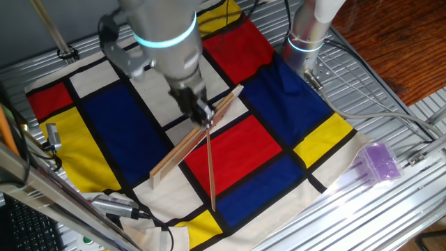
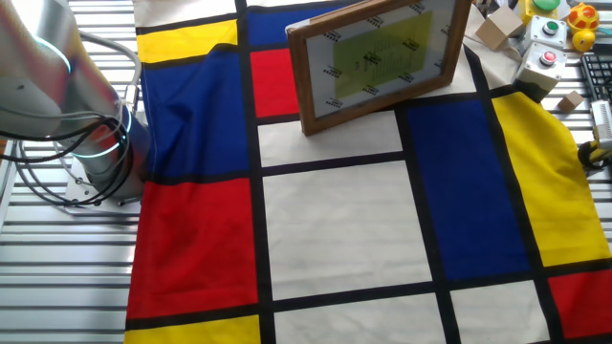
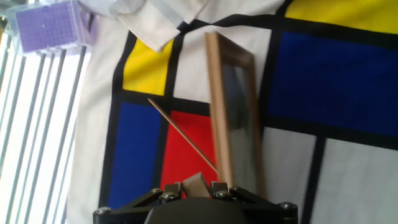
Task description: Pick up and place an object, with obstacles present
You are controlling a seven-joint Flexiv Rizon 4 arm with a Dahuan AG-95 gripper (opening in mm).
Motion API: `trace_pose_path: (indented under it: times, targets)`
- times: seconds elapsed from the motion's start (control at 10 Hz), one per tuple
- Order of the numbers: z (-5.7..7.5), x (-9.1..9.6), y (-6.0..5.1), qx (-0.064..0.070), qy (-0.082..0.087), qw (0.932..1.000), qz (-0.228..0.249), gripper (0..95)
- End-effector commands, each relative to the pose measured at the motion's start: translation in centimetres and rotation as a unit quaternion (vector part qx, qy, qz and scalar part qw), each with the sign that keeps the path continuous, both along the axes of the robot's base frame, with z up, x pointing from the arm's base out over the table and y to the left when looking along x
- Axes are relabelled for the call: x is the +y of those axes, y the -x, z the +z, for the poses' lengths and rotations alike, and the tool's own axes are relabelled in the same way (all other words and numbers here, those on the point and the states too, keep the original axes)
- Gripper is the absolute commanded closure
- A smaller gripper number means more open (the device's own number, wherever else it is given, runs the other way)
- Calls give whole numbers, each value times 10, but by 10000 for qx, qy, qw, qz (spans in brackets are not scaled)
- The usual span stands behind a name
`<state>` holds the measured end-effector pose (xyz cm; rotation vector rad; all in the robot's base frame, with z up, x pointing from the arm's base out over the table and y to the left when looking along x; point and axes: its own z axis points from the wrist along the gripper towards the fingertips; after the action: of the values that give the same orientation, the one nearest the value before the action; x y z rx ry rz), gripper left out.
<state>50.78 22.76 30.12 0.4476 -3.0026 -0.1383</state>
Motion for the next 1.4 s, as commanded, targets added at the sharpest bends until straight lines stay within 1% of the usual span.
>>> trace_pose_path:
  times: [0.1,0.2,0.3,0.4,0.8,0.9,1.0,1.1,1.2,1.4]
  targets:
    - [-18,13,-1,-64,25,10000,-62,950]
    - [-22,15,-1,-79,29,9999,-72,950]
    - [-34,22,0,-82,44,9999,-104,950]
    - [-39,22,0,-96,27,9999,-84,950]
    - [-39,22,0,-60,52,10000,55,950]
    - [-39,22,0,-60,82,9998,172,950]
    - [-39,22,0,-31,189,9994,288,950]
    - [-39,22,0,-34,299,9987,405,950]
    - [-39,22,0,-33,339,9980,528,950]
    - [-39,22,0,-47,307,9971,700,950]
